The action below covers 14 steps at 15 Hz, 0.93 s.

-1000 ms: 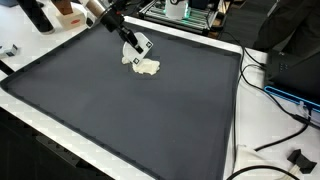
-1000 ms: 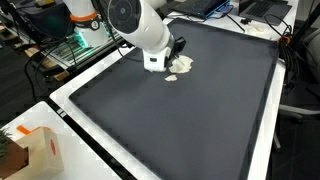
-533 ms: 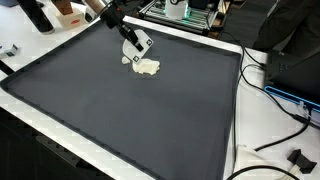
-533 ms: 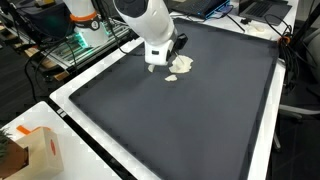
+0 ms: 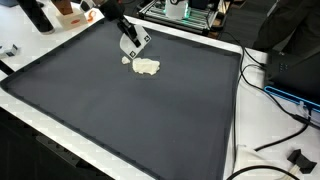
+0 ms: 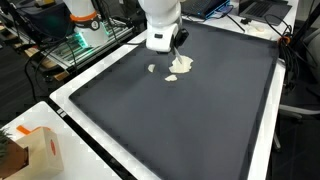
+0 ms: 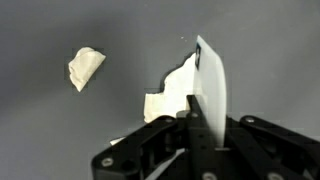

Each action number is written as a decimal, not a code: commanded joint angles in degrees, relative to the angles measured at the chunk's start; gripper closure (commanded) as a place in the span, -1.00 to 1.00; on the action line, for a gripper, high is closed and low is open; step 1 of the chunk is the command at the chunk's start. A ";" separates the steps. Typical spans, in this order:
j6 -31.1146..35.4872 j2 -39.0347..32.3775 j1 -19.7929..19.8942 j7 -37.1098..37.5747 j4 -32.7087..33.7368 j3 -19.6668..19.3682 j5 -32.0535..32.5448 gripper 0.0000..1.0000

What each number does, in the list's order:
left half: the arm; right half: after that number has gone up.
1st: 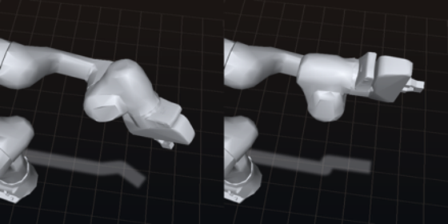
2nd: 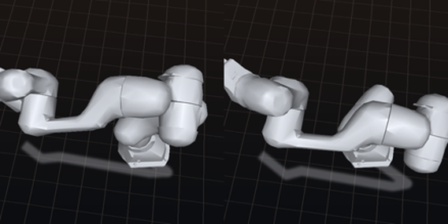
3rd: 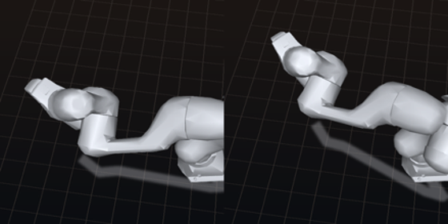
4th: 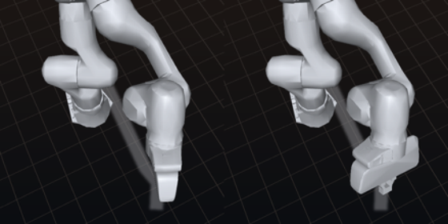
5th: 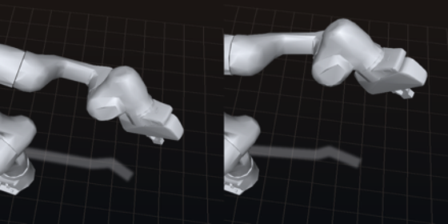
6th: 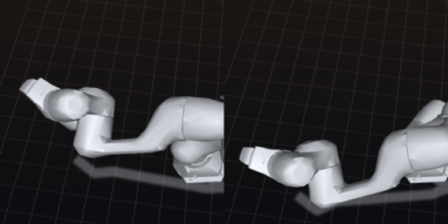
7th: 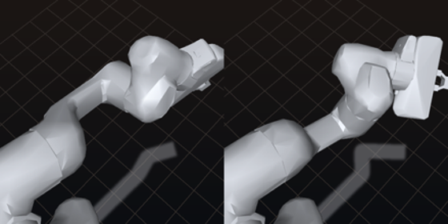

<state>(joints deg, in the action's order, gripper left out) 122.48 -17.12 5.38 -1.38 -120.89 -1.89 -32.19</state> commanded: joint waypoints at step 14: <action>6.00 11.31 -5.44 11.26 -7.79 0.93 18.49 0.98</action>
<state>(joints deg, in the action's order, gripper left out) 127.86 -9.08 0.24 10.23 -125.85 -1.30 -15.86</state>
